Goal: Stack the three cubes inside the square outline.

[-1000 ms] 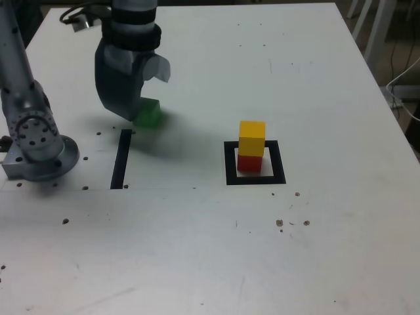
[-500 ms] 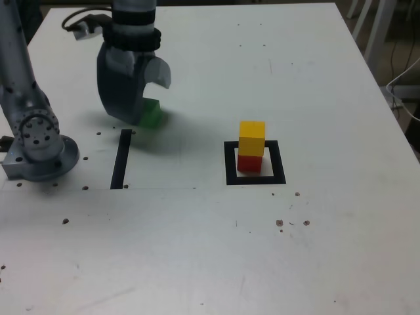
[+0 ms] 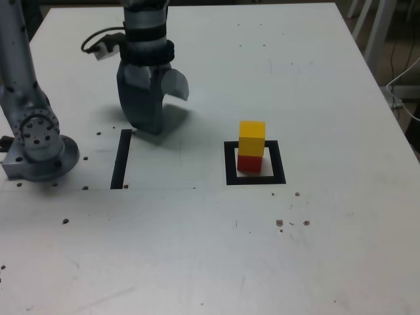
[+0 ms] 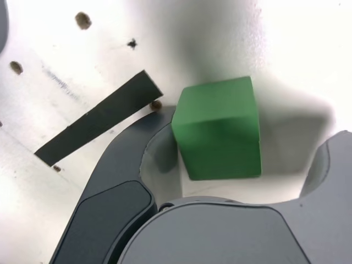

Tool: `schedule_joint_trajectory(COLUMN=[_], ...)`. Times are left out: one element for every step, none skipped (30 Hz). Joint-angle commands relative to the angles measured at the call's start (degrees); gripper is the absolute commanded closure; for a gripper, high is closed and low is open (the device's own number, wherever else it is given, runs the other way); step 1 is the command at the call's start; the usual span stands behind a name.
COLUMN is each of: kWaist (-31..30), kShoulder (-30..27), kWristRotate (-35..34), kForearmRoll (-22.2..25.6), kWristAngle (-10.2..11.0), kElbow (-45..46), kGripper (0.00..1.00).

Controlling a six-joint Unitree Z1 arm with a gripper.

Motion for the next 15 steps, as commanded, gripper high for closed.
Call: schedule_joint_trajectory(kWaist=[0.1, 0.1, 0.1, 0.1, 0.1, 0.2, 0.2, 0.2, 0.2, 0.2, 0.2, 0.2, 0.2, 0.2, 0.2], kShoulder=[-0.1, -0.3, -0.4, -0.5, -0.7, -0.7, -0.8, -0.8, -0.7, -0.7, -0.6, -0.6, -0.6, -0.5, -0.5], kWristRotate=[0.2, 0.2, 0.2, 0.2, 0.2, 0.2, 0.2, 0.2, 0.2, 0.2, 0.2, 0.2, 0.2, 0.2, 0.1], kForearmRoll=[0.5, 1.0, 1.5, 2.0, 2.5, 2.9, 3.3, 3.6, 3.8, 3.9, 4.0, 4.1, 4.2, 4.2, 4.2], kWristAngle=[0.3, 0.5, 0.7, 0.9, 1.1, 1.3, 1.6, 1.9, 2.1, 2.4, 2.6, 2.8, 3.0, 3.1, 3.3], kElbow=[-0.3, -0.4, -0.6, -0.7, -0.8, -0.9, -0.9, -0.9, -0.9, -0.9, -0.9, -0.9, -0.9, -0.9, -1.0], kGripper=[0.18, 0.2, 0.21, 0.22, 0.24, 0.26, 0.28, 0.3, 0.32, 0.33, 0.35, 0.36, 0.37, 0.38, 0.39])
